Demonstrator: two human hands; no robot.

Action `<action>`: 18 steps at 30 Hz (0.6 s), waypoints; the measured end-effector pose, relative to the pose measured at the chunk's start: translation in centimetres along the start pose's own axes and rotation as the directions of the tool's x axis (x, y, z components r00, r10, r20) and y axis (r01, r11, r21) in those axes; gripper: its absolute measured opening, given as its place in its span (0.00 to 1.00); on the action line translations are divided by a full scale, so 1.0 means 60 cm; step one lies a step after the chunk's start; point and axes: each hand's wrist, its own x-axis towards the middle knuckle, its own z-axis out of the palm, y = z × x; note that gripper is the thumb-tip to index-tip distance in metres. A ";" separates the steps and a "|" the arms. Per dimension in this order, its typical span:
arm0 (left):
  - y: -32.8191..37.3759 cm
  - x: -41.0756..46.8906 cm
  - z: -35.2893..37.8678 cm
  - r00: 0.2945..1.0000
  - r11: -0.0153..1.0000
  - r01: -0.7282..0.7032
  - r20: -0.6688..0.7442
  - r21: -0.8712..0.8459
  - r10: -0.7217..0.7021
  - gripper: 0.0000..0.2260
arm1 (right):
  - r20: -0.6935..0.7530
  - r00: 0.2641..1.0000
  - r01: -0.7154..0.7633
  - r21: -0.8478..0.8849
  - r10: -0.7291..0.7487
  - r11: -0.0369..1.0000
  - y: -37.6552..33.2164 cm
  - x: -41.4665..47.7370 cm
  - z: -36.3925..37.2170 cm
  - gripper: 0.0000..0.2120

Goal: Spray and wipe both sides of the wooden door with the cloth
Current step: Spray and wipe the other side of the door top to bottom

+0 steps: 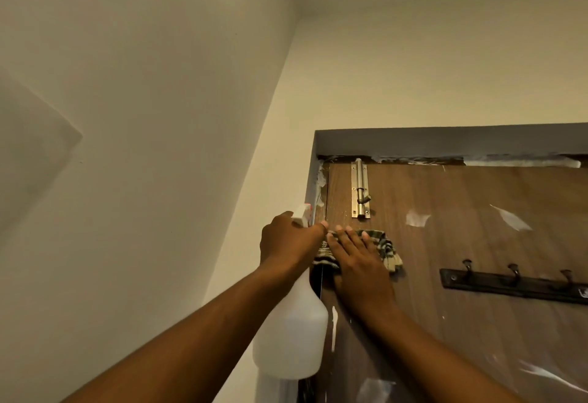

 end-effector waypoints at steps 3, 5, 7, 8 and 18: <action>-0.003 0.014 -0.002 0.998 0.998 0.041 0.045 -0.053 -0.039 0.14 | -0.086 0.996 -0.005 -0.043 0.002 0.999 -0.002 0.021 0.013 0.37; 0.000 0.023 -0.002 0.998 0.999 0.049 0.052 -0.022 -0.047 0.12 | -0.116 0.991 -0.069 -0.049 0.063 0.996 -0.010 0.033 0.015 0.37; 0.008 0.030 -0.002 0.999 0.997 0.042 0.020 0.067 -0.043 0.12 | -0.115 0.985 -0.139 -0.050 0.132 0.989 -0.026 0.038 0.013 0.35; 0.010 0.034 -0.003 0.999 0.994 0.039 0.016 0.099 -0.041 0.12 | -0.118 0.982 -0.154 -0.048 0.147 0.987 -0.032 0.038 0.015 0.34; 0.003 0.055 -0.009 0.992 0.996 0.086 0.091 0.026 -0.088 0.16 | -0.169 0.983 -0.074 -0.033 0.068 0.997 -0.020 0.015 0.043 0.37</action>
